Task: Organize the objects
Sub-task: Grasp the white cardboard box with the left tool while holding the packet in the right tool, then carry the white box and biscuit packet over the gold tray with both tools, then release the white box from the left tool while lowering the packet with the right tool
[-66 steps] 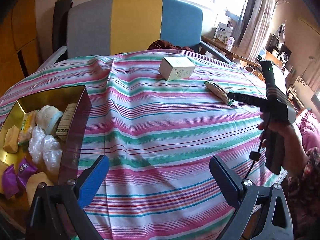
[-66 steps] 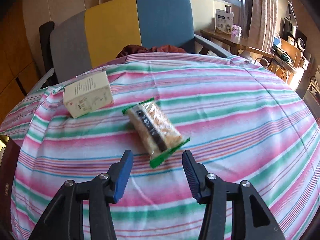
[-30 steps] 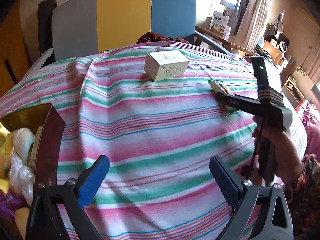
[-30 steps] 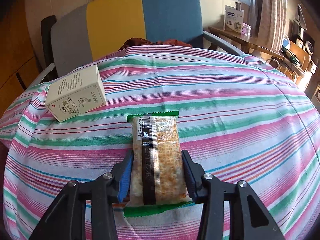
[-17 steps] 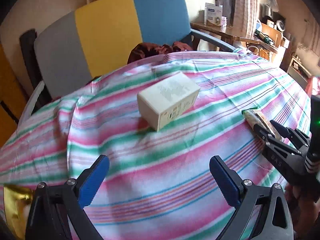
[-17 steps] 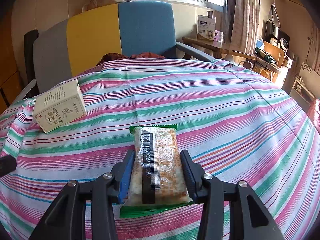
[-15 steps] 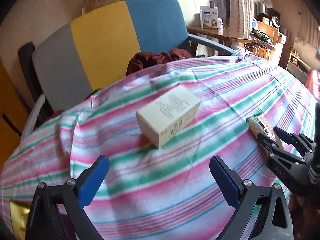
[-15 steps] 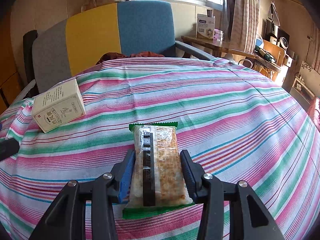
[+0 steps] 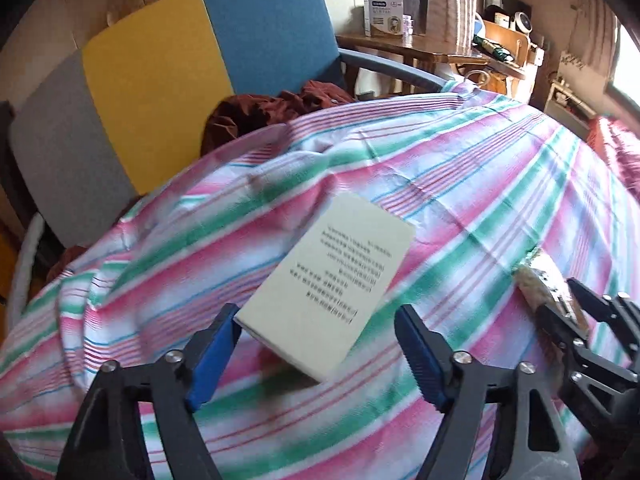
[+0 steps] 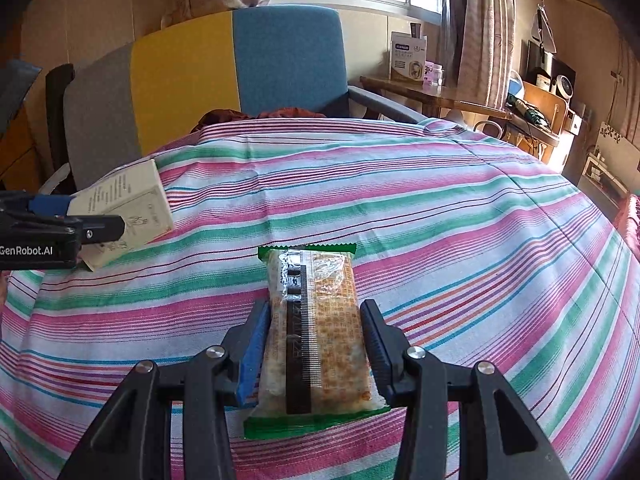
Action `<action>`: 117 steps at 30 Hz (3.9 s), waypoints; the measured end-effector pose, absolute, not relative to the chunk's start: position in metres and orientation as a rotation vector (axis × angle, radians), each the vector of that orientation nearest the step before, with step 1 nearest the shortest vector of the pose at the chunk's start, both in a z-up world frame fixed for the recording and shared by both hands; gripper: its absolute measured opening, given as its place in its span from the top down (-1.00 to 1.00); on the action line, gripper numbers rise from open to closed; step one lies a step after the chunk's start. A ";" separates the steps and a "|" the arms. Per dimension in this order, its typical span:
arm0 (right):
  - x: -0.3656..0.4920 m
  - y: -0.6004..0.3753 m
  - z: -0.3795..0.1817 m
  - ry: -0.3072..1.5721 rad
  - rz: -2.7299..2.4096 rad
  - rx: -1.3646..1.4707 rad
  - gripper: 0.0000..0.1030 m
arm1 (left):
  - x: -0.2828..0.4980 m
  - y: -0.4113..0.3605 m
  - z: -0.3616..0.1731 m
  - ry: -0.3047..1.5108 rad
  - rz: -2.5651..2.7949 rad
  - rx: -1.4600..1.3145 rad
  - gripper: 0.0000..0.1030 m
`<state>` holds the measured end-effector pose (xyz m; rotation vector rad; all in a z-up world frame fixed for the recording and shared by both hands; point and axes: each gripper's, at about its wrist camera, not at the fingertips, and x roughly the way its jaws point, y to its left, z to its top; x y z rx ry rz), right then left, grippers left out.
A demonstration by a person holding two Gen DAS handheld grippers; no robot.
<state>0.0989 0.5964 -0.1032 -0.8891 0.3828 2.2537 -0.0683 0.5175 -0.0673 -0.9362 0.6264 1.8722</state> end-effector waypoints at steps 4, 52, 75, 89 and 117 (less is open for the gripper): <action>0.102 0.598 -0.103 0.403 2.248 -0.875 0.10 | -0.049 0.509 -0.066 0.576 1.822 -0.924 -0.38; 0.101 0.551 -0.081 0.188 2.352 -0.838 0.54 | 0.044 0.362 -0.076 0.312 2.190 -0.882 0.04; 0.095 0.591 -0.103 0.398 2.231 -1.055 0.11 | 0.076 0.245 -0.031 0.161 2.216 -0.834 0.03; 0.107 0.466 -0.069 0.597 2.489 -1.001 0.12 | 0.016 0.117 -0.013 0.005 2.421 -0.913 0.03; -0.011 0.218 0.001 0.464 2.970 -1.308 0.12 | -0.029 0.014 -0.044 -0.060 2.497 -1.164 -0.81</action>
